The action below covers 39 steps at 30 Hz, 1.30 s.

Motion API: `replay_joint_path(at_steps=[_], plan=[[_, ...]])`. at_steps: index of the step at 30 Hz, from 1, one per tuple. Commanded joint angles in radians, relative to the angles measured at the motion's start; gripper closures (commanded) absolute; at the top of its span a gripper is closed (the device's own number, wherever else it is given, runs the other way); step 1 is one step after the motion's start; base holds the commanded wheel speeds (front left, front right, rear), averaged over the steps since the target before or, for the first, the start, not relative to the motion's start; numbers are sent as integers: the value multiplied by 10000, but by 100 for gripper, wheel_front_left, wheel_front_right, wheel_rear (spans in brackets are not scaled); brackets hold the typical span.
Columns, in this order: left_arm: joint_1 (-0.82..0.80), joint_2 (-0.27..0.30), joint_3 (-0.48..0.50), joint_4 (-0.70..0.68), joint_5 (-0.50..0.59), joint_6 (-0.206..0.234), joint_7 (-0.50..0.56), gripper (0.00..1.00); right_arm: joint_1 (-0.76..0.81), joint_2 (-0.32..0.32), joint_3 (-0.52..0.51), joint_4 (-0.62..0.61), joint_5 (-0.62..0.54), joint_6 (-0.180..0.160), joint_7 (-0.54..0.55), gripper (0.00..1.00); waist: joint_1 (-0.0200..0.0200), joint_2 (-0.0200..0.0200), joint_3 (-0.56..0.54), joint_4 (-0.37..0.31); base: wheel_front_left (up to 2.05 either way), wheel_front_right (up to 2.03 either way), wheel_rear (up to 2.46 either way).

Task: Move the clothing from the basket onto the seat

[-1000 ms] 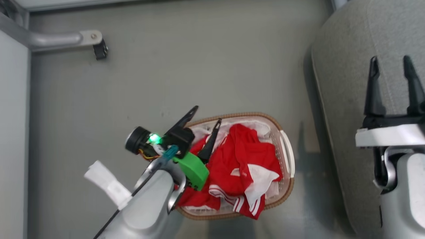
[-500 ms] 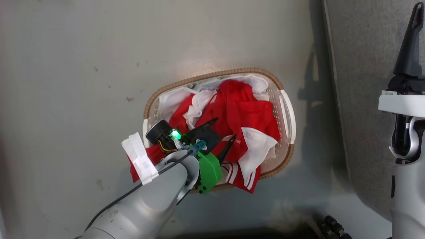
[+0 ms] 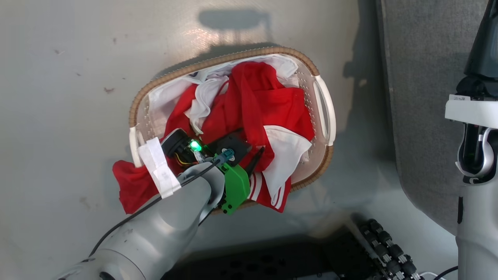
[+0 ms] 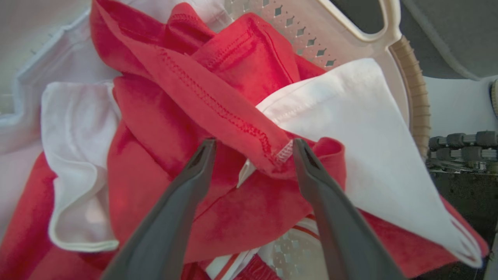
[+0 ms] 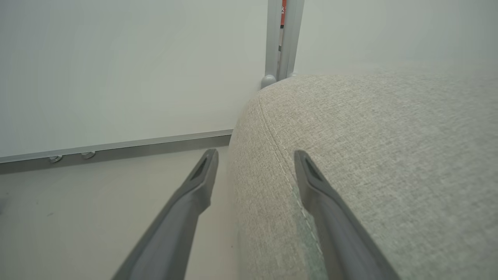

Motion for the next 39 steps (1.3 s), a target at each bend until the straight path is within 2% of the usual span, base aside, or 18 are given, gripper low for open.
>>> replay_joint_path(at_steps=[1, 12, 19, 20, 21, 22, 23, 31, 39], plan=[[-241, 72, -41, 139, -98, -21, -38, 0, -124, -28, 17, -44, 61, -10, -49, 0, -1, 46, 314, -298, 0, 0, 0], [-737, 65, -489, 483, -302, 241, 300, 0, -219, -29, 236, -26, 321, -10, -48, 0, -1, 46, 549, -632, 0, 0, 0], [-880, 67, -745, 354, -233, 636, 837, 0, -130, -28, 444, -26, 455, -10, -48, 0, -1, 46, 640, -837, 0, 0, 0], [-880, 67, -759, 358, -265, 672, 875, 11, -119, -28, 449, -20, 470, -10, -48, 0, -1, 46, 645, -848, 0, 0, 0], [-886, 67, -774, 364, -311, 696, 925, 62, -104, -29, 446, 1, 483, -10, -38, 0, -1, 46, 648, -854, 0, 0, 0], [-881, 67, -788, 385, -373, 712, 959, 95, -101, -29, 432, 28, 492, -10, -31, 0, -1, 46, 643, -852, 0, 0, 0], [-883, 69, -798, 411, -408, 718, 965, 100, -101, -29, 417, 50, 491, -10, -28, 0, -1, 46, 633, -841, 0, 0, 0], [-910, 66, -815, 330, -858, 788, 668, 100, -101, -28, 261, 310, 362, -10, -28, 0, -1, 46, 301, -589, 0, 0, 0], [-823, 64, -861, 68, -1111, 734, 221, 100, 45, -31, 204, 703, 37, -10, -29, 0, -1, 46, -514, -163, 0, 0, 0]])
